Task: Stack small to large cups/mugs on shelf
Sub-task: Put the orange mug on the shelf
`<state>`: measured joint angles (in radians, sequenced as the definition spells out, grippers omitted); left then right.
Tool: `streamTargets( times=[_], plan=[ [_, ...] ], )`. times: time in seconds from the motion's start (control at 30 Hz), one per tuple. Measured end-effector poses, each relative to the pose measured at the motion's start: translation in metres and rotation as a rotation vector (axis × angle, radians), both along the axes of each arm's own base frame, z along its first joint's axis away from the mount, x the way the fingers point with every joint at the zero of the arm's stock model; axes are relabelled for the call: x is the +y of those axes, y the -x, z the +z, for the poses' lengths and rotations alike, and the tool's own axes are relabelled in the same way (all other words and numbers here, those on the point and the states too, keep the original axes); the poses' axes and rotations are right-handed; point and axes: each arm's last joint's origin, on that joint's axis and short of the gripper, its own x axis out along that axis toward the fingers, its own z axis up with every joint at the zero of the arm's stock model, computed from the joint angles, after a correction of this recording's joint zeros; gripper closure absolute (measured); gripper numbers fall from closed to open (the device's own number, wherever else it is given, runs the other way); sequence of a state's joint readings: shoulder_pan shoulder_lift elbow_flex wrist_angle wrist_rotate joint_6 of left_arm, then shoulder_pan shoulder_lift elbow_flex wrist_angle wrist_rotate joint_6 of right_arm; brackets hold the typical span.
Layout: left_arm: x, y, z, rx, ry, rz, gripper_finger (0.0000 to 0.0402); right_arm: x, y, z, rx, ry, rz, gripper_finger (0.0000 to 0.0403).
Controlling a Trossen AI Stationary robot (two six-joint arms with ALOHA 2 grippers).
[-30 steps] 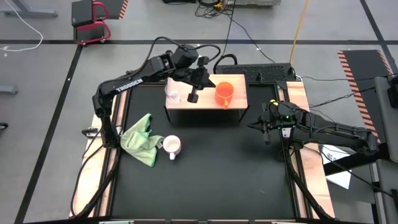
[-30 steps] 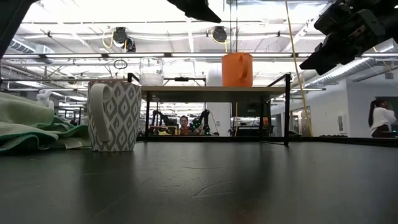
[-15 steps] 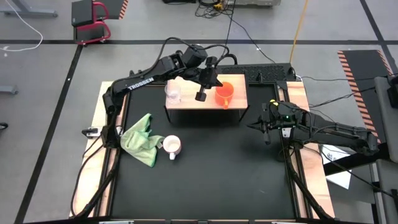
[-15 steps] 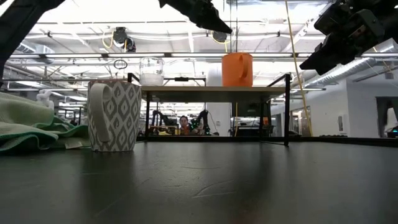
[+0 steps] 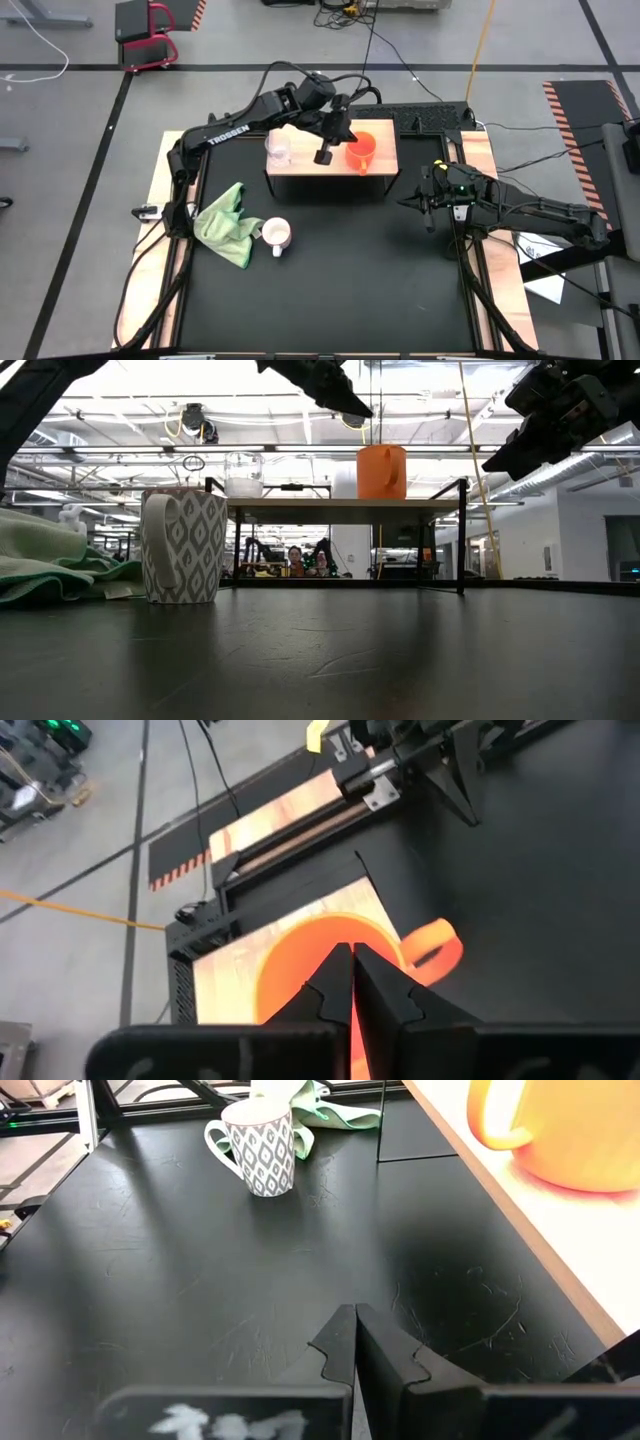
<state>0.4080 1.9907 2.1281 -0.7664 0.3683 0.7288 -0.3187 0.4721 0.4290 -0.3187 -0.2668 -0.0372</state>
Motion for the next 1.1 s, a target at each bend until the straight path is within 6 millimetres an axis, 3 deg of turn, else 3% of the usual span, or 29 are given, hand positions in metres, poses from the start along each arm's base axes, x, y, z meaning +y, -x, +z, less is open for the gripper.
streamTargets(
  times=[0.57, 1.1],
  plan=[
    [-0.009, 0.004, -0.009, 0.11, -0.01, -0.049, 0.027, 0.0, 0.0, 0.0, 0.002, -0.001, 0.0, 0.0403],
    [-0.013, -0.01, -0.037, 0.235, -0.124, -0.044, 0.0263, -0.001, -0.001, -0.001, 0.013, -0.004, 0.0, 0.0403]
  ],
)
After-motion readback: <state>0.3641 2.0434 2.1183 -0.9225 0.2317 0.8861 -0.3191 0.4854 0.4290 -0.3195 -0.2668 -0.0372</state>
